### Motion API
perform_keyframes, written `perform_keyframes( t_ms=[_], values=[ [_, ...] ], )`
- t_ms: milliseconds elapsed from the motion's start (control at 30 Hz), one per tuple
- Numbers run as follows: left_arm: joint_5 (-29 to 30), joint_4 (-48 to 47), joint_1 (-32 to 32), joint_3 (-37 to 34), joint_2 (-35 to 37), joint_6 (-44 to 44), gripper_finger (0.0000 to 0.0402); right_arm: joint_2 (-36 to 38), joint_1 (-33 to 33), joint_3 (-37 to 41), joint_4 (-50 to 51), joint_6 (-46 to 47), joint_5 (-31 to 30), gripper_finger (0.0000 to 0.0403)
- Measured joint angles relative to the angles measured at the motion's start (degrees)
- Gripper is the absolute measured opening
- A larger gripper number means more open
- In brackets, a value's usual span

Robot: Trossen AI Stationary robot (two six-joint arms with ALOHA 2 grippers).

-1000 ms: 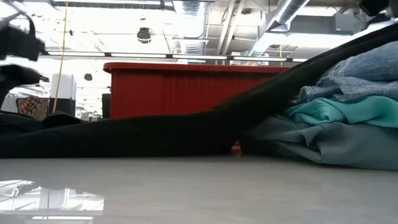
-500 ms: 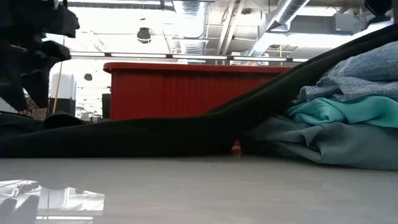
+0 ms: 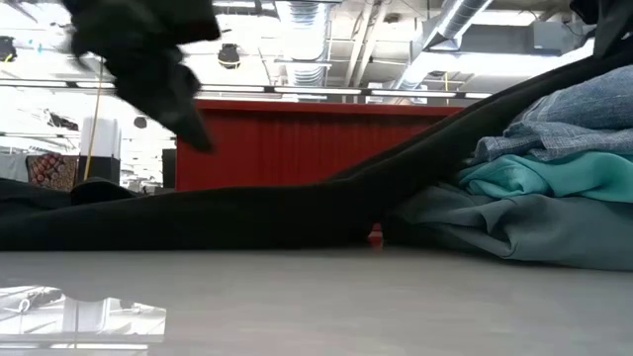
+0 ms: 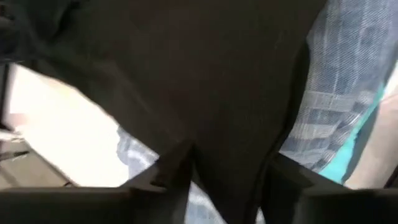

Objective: Fold Laundry from Bin
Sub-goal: Fold the black shirt

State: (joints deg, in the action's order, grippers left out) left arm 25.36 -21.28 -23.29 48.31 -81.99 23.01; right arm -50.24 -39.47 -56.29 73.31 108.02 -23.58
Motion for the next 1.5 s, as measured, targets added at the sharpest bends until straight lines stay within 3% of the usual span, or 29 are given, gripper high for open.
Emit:
perform_keyframes(
  t_ms=[100,200,267,333,467,667,833,967,1200,1333,1500],
  values=[
    [-1.4,10.0,4.5,0.0,-3.9,-1.7,0.0183,-1.8,0.7,0.0,0.4,-1.5,-0.2,0.0117],
    [-6.8,22.5,7.9,0.0,-10.5,-3.1,0.0183,-2.6,1.1,0.0,-0.4,-3.3,-0.8,0.0038],
    [-9.5,28.5,9.4,0.6,-15.8,-2.3,0.0183,-2.4,1.1,-0.3,-1.2,-3.4,-1.5,0.0019],
    [-11.0,32.3,10.4,2.1,-21.1,-1.3,0.0183,-1.8,1.1,-1.3,-1.7,-3.4,-1.9,0.0026],
    [-15.2,33.6,11.6,9.3,-30.5,-2.8,0.0183,-1.4,1.1,-6.2,-2.1,-6.3,-3.6,0.0029],
    [-21.7,29.3,11.3,22.2,-38.3,-8.4,0.0183,-2.9,1.5,-18.1,-6.5,-20.9,-5.2,0.0020],
    [-21.6,15.0,11.1,30.0,-38.3,-11.7,0.0183,-8.4,4.4,-25.4,-10.9,-31.5,-4.4,0.0020],
    [-19.8,0.4,11.3,32.2,-32.6,-15.6,0.0183,-14.7,8.6,-29.1,-14.3,-40.2,-1.4,0.0020],
    [-4.1,-24.7,10.7,28.5,-10.2,-19.2,0.0183,-26.3,17.8,-35.4,-21.9,-57.7,5.0,0.0023],
    [0.5,-33.5,10.6,23.1,9.1,-11.3,0.0183,-33.8,24.9,-39.5,-26.7,-66.7,11.3,0.0023],
    [0.9,-32.9,9.2,17.1,32.1,1.8,0.0183,-46.1,33.5,-45.6,-40.3,-76.4,24.2,0.0023]
  ],
)
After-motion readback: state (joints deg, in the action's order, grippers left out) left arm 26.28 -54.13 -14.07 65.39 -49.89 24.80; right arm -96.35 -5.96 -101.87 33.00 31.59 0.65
